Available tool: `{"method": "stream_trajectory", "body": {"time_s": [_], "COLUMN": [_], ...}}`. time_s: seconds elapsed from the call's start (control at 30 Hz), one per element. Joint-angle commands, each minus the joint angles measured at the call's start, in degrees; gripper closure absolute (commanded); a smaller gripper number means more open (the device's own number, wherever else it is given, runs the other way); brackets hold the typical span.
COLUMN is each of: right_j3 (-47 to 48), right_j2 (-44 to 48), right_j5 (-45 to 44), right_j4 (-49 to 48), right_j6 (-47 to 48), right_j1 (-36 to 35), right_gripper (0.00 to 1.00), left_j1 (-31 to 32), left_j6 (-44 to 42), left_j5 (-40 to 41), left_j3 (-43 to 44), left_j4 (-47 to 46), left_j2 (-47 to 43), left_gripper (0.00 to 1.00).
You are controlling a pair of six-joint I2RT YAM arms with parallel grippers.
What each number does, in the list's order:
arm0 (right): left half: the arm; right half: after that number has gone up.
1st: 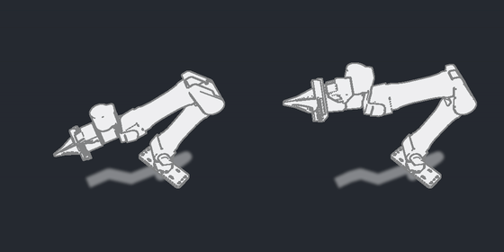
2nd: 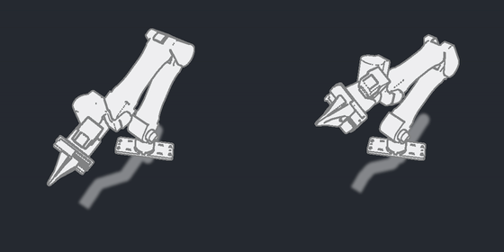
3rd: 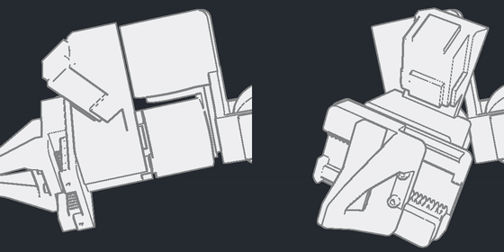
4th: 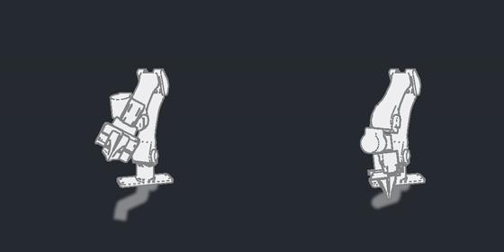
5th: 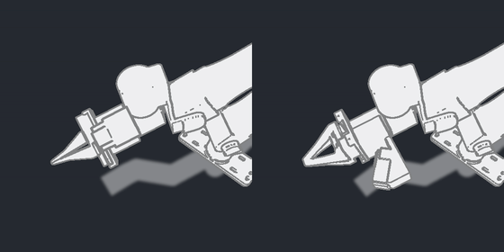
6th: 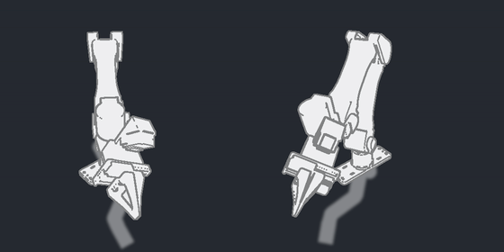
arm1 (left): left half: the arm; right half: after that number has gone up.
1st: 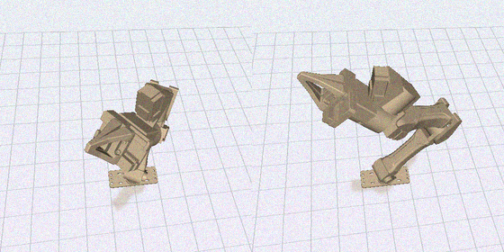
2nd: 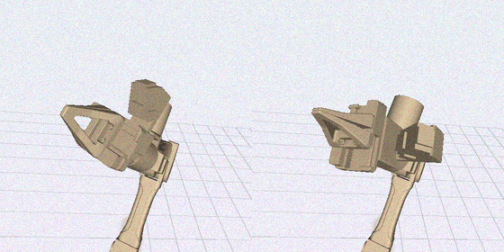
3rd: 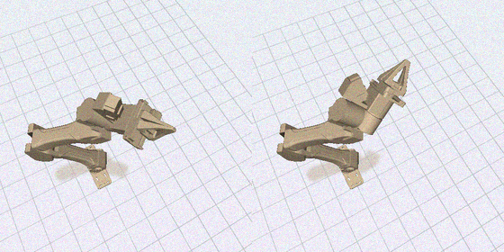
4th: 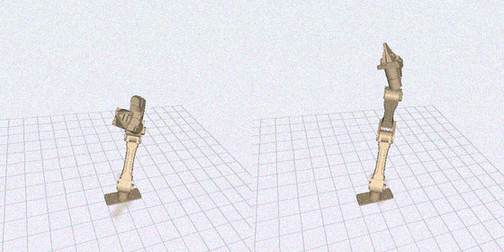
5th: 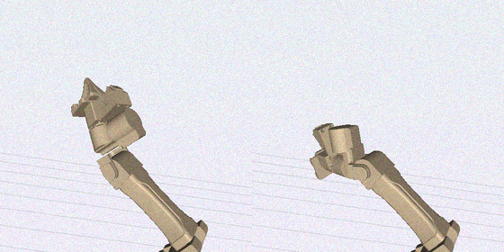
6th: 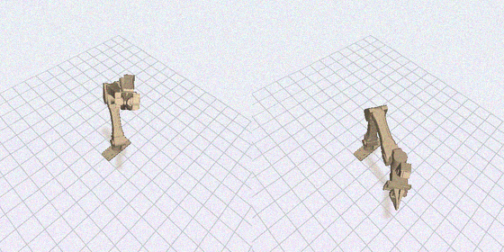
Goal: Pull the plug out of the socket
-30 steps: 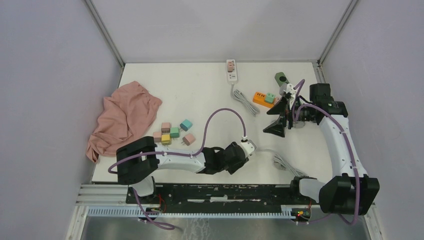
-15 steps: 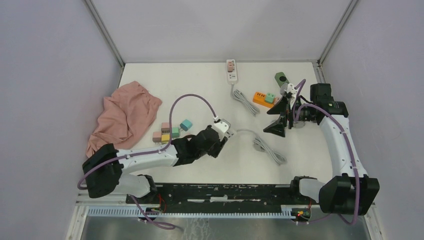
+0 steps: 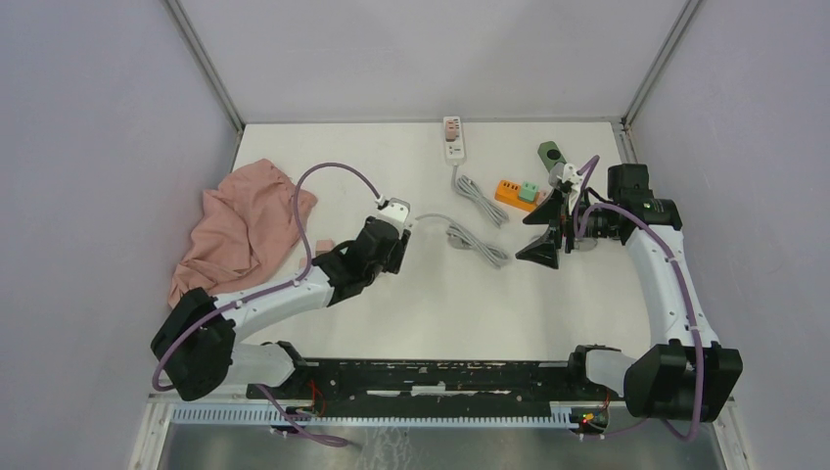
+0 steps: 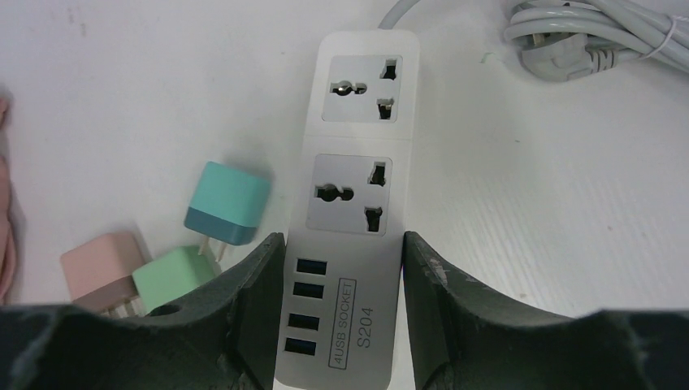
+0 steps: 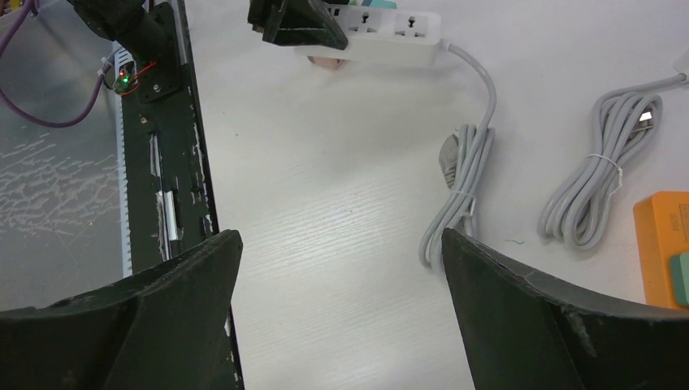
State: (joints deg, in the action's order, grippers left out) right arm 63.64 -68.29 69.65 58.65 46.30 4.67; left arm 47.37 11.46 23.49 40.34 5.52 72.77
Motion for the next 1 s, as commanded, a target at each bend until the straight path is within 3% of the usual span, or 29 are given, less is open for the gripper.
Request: {"method": "stream_trajectory", "body": {"time_s": [0.0,0.63,0.97], "right_j3": [-0.11,-0.25,-0.28], "right_j2": [1.35,1.32,1.31], "right_j5": [3.52,3.98,4.35], "right_j4": [-0.95,-0.73,-0.56], "right_j6": [0.04,0.19,0.28], "right_j1": [0.42,0.51,0.56], "right_gripper": [0.0,0.0,0.0], "left_j1": [-4.0,-20.6,-28.87], "left_j6": [-2.67,0.82,5.45], "left_j5": [5.37,1.78,2.18], "left_j3": [4.43,8.55,15.67], "left_j4": [-2.81,-6.05,-5.56], "left_j2": [1.66,7.09,18.65], "left_gripper": [0.97,0.97,0.97]}}
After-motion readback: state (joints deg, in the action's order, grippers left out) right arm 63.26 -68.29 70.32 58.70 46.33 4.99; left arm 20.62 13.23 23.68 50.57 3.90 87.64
